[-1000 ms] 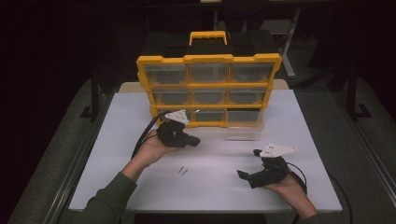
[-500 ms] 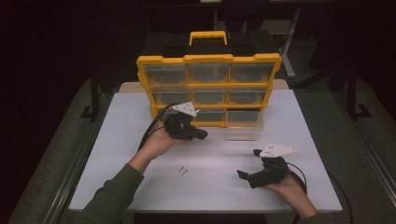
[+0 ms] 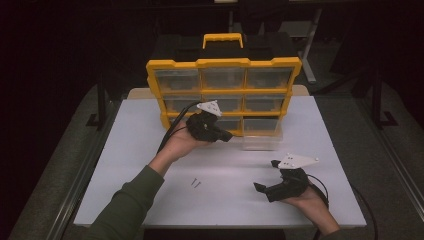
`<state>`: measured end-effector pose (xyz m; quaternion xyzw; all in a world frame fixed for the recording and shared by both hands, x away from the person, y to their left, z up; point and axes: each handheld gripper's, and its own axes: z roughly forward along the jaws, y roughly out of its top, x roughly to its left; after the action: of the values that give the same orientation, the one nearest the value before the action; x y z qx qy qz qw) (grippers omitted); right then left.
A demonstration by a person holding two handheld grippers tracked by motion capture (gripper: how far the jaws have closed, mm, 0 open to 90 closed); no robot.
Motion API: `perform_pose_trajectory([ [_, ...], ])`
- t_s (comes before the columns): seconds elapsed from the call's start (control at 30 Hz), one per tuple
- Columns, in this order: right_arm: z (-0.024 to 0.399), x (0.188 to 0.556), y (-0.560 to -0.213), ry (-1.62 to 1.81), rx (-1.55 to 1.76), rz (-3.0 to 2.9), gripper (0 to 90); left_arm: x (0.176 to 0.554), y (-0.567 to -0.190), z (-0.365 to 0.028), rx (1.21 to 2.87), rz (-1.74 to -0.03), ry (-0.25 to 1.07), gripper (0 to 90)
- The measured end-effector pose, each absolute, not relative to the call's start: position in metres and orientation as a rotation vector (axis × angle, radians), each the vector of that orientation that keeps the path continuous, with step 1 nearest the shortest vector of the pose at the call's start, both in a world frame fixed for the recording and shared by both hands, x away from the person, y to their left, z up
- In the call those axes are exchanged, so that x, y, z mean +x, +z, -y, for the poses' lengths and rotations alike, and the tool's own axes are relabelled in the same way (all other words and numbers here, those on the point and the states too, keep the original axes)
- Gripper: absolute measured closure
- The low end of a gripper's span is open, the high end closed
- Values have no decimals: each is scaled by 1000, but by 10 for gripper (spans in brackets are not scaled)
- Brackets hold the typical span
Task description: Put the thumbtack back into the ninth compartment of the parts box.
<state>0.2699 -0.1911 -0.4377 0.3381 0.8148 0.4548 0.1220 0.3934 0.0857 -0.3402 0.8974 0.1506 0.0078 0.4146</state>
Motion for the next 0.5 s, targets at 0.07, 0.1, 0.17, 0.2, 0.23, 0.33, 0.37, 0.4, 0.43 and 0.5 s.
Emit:
perform_pose_trajectory([
  [0.07, 191, 270, -438, 1329, 986, -2378, 0, 396, -339, -82, 2248, -376, 20, 881],
  [0.1, 191, 270, -438, 1329, 986, -2378, 0, 396, -339, -82, 2248, -376, 20, 881],
  [0.17, 191, 270, -438, 1329, 987, -2378, 0, 399, -337, -78, 2250, -368, 24, 880],
  [0.2, 191, 270, -437, 1332, 987, -2376, 0, 402, -336, -75, 2246, -370, 26, 881],
  [0.23, 191, 270, -437, 1332, 987, -2376, 0, 402, -336, -75, 2246, -370, 26, 881],
  [0.33, 191, 270, -437, 1332, 986, -2377, 0, 406, -335, -70, 2250, -365, 31, 881],
  [0.37, 192, 270, -437, 1333, 987, -2376, 0, 407, -334, -68, 2252, -365, 31, 881],
  [0.4, 192, 270, -437, 1333, 987, -2376, 0, 408, -334, -66, 2252, -362, 32, 881],
  [0.43, 192, 270, -437, 1334, 988, -2376, 0, 410, -333, -64, 2254, -360, 32, 881],
  [0.5, 192, 270, -437, 1335, 988, -2375, 0, 411, -332, -60, 2252, -355, 36, 880],
])
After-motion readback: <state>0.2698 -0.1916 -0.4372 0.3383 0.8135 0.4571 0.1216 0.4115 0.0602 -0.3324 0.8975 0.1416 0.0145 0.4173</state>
